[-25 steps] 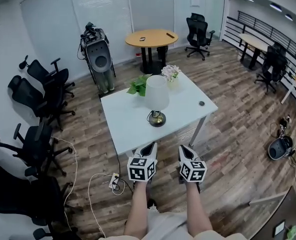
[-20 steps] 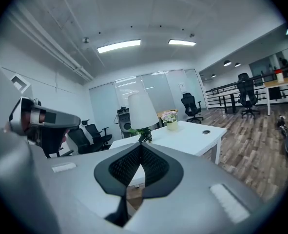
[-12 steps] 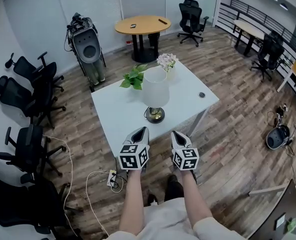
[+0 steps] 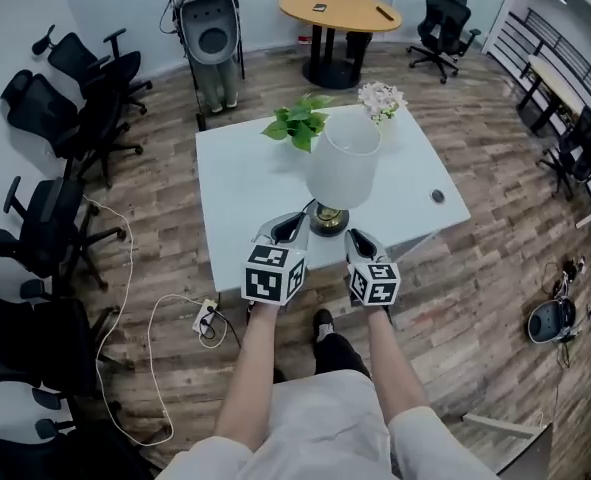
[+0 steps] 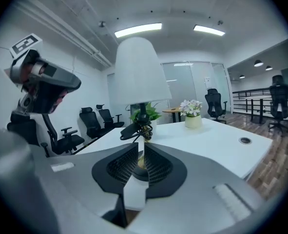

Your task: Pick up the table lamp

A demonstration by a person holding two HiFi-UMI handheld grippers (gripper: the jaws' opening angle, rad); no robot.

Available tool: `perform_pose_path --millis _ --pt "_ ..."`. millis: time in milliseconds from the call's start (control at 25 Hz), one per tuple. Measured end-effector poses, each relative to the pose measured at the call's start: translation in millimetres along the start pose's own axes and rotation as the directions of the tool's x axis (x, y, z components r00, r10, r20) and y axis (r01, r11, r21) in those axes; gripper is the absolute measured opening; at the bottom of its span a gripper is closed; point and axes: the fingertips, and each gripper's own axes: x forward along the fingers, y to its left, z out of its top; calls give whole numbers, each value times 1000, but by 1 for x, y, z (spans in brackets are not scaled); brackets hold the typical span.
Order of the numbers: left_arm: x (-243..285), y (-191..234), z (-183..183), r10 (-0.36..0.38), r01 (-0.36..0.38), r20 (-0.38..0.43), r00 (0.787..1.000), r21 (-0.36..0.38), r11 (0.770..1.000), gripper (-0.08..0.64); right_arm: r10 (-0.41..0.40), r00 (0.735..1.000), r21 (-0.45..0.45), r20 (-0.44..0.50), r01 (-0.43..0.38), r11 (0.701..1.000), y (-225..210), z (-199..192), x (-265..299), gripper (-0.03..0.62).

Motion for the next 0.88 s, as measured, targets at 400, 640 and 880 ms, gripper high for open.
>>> perform_pose_path --millis 400,640,880 --pt "46 35 -22 46 -45 24 999 -40 998 2 95 993 -109 -69 -102 989 -11 -25 91 146" --pt "55 65 -41 86 -85 26 996 -45 995 2 143 990 -149 2 -141 979 -12 -8 126 193" --pt "66 68 -42 85 -84 22 996 -47 995 2 182 983 -179 16 -176 968 3 -2 146 121"
